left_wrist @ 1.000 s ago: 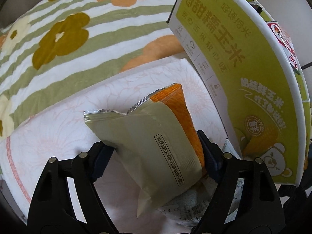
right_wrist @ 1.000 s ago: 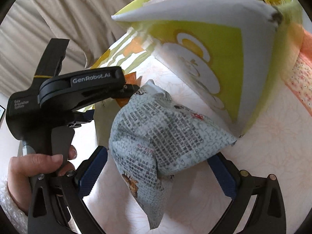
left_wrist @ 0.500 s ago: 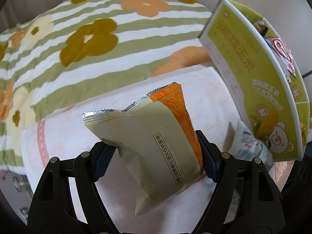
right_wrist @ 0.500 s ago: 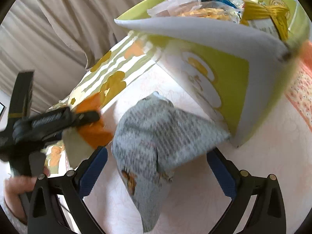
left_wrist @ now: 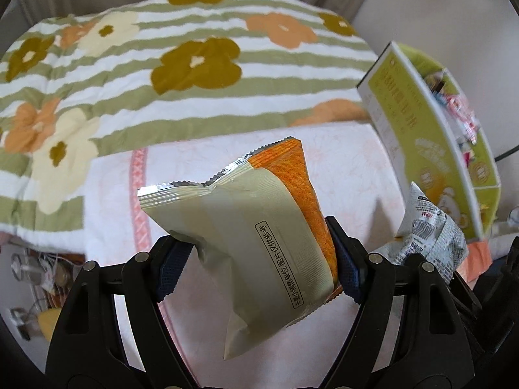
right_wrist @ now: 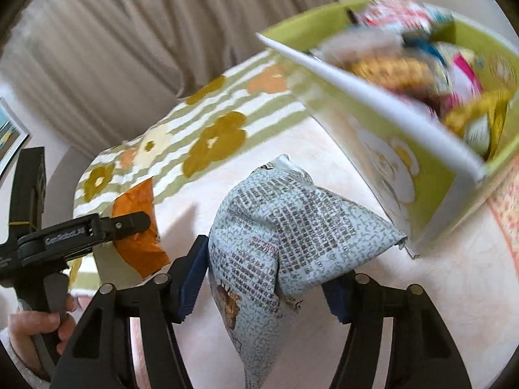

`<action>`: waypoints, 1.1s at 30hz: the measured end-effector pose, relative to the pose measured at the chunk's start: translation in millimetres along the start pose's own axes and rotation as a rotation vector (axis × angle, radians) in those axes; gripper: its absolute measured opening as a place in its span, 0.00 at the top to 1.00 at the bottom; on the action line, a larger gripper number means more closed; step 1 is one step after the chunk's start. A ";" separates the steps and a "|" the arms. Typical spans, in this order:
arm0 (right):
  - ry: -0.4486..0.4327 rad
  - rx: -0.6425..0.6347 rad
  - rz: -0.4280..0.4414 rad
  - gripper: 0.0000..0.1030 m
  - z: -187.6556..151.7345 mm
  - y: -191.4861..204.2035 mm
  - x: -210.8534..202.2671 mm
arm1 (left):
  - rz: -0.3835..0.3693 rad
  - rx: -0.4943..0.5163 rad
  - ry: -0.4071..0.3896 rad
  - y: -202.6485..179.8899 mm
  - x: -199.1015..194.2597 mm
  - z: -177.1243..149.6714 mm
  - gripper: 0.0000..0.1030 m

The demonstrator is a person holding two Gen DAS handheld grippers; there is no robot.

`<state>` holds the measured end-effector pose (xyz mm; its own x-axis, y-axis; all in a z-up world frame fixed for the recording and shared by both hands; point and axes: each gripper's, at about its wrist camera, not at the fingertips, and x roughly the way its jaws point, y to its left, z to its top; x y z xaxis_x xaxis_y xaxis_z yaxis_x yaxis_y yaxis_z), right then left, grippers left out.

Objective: Organize snacks
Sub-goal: 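Carry both bags over the box and open both tools to drop them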

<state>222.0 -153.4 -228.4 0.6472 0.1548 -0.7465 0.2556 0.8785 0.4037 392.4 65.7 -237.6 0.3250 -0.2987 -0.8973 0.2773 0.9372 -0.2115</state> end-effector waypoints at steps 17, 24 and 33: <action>-0.074 -0.179 0.104 0.42 92.3 -32.0 -124.9 | -0.009 -0.005 -0.219 -98.7 -111.1 26.9 0.26; -0.065 -0.326 0.089 0.42 142.8 -100.3 -154.8 | -0.050 -0.050 -0.239 -202.5 -93.5 33.5 0.26; -0.020 -0.395 0.097 0.42 174.2 -165.7 -156.1 | -0.017 -0.055 -0.154 -301.4 -31.4 33.9 0.26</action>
<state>203.8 -401.9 -86.7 0.6698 0.2396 -0.7028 -0.0999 0.9670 0.2345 329.3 -213.6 -132.6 0.4570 -0.3345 -0.8241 0.2355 0.9390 -0.2506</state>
